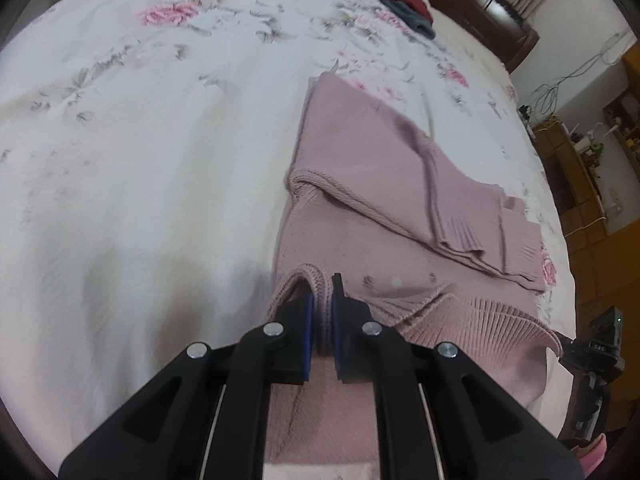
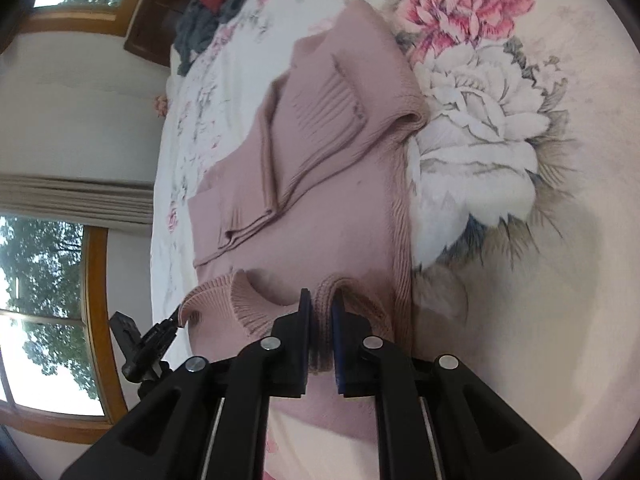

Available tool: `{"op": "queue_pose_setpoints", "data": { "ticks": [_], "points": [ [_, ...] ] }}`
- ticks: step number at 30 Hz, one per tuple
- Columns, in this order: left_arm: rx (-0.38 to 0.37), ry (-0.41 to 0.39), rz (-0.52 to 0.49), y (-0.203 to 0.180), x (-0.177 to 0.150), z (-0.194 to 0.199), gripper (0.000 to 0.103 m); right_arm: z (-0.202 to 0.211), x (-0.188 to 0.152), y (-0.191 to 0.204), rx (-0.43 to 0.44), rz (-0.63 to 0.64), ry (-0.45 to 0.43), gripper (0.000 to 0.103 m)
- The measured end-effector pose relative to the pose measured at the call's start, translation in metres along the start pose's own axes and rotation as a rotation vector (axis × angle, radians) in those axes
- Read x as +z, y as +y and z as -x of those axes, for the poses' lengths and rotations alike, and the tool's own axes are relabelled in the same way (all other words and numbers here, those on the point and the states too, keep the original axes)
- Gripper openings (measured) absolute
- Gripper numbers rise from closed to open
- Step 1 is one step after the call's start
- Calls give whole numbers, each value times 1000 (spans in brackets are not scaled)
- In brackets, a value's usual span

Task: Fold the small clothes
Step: 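Fold the held hem up over the body toward the collar and release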

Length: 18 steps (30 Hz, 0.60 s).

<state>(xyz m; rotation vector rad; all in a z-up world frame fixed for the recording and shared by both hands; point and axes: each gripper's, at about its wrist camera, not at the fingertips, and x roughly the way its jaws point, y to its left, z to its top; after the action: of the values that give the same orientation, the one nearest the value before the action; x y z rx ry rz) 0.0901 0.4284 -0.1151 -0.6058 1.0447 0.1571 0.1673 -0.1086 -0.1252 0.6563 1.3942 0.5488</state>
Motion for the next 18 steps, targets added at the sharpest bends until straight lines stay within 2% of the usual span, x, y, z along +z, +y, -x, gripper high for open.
{"op": "queue_pose_setpoints", "data": {
  "ticks": [8, 9, 12, 14, 15, 18],
  "points": [
    [-30, 37, 61, 12, 9, -14, 11, -13, 17, -9, -10, -15, 36, 18],
    [-35, 41, 64, 13, 9, -13, 12, -10, 17, -9, -10, -13, 28, 20],
    [-82, 42, 102, 18, 10, -5, 13, 2, 19, -10, -24, -7, -5, 40],
    [-140, 39, 160, 25, 10, 5, 15, 11, 19, -9, -36, 10, -24, 40],
    [-157, 33, 176, 27, 9, 10, 19, 16, 17, -8, -44, 26, -26, 40],
    [-149, -39, 189, 32, 12, 37, 29, 23, 12, 2, -74, 96, -28, 40]
  ]
}}
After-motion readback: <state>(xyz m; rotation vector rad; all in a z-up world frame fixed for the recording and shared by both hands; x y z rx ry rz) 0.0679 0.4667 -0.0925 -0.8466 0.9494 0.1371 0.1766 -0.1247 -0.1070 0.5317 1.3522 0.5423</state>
